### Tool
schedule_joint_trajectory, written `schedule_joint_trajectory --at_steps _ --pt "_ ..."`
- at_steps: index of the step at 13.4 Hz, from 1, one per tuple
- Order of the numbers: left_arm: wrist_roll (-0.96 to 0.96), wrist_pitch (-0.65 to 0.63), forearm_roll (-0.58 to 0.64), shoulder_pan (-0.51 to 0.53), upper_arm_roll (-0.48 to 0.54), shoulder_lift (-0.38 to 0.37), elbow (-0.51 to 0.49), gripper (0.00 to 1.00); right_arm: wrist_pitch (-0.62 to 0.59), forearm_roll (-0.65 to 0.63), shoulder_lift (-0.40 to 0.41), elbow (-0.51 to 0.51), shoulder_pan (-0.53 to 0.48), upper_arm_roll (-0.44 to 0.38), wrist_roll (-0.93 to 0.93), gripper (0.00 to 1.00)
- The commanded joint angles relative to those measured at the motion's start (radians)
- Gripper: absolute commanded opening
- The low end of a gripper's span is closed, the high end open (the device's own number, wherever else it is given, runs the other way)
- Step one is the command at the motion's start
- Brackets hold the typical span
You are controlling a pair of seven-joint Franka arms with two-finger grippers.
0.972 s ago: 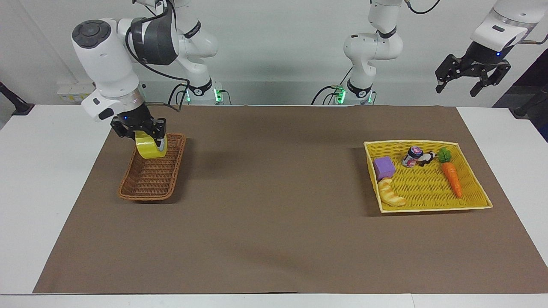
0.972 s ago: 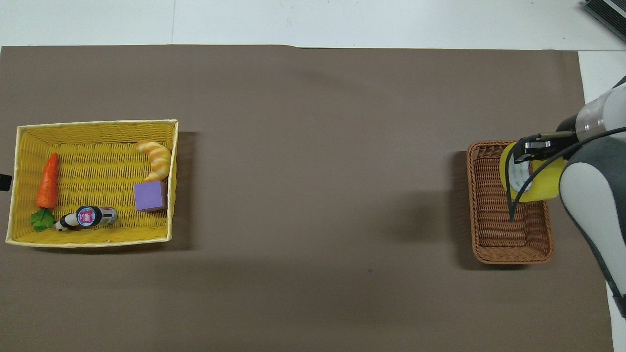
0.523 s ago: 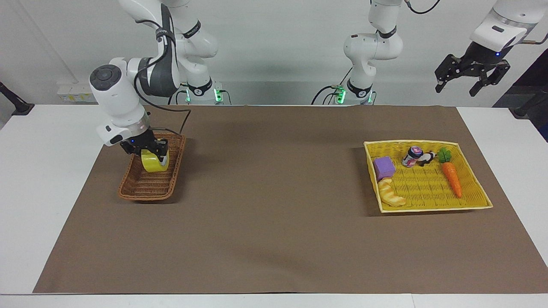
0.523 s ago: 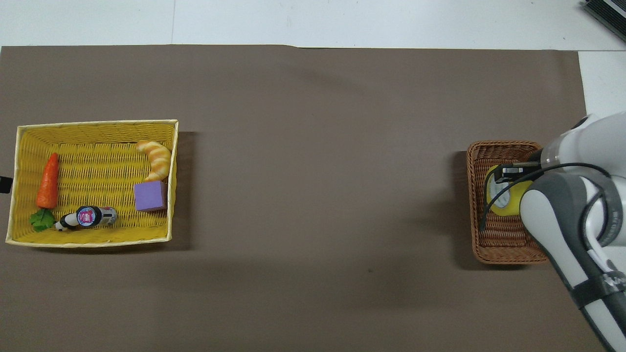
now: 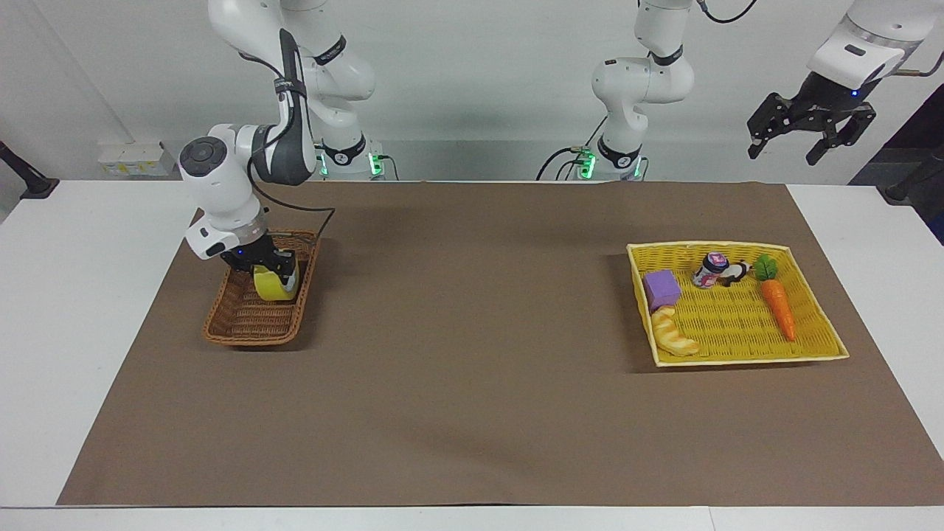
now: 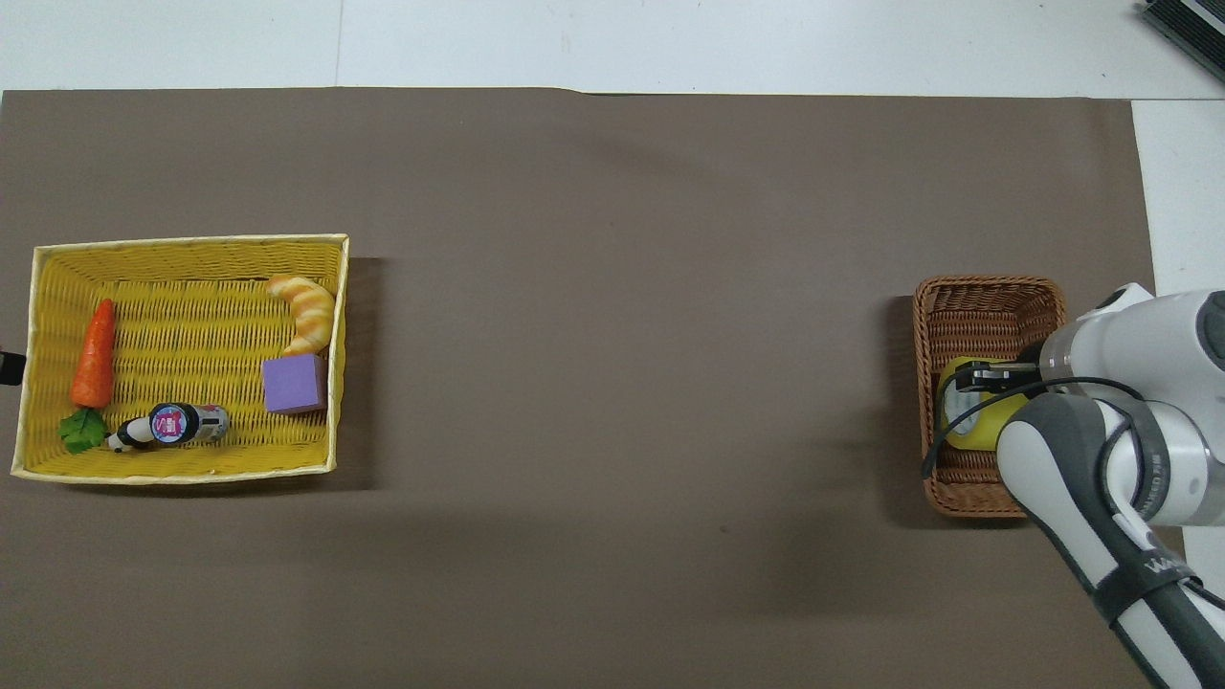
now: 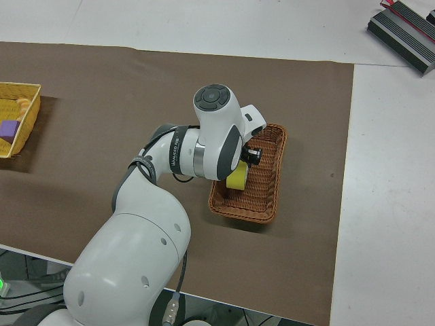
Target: Move tape to another basket
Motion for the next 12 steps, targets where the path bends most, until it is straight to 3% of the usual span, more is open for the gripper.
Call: schedule_joint_trajectory --at_steps 1,6,12 --pt "0.004 -0.002 0.023 0.01 -0.011 -0.03 -0.031 1.0 -0.07 -0.023 -0.026 0.047 -0.022 0.01 -0.013 1.0" --pt "0.006 -0.002 0.023 0.009 -0.011 -0.03 -0.031 1.0 -0.314 -0.017 -0.028 0.273 -0.022 0.011 -0.005 1.0" --pt "0.009 0.001 0.023 0.006 -0.013 -0.028 -0.031 1.0 -0.467 0.003 -0.063 0.44 0.005 0.025 0.063 1.0"
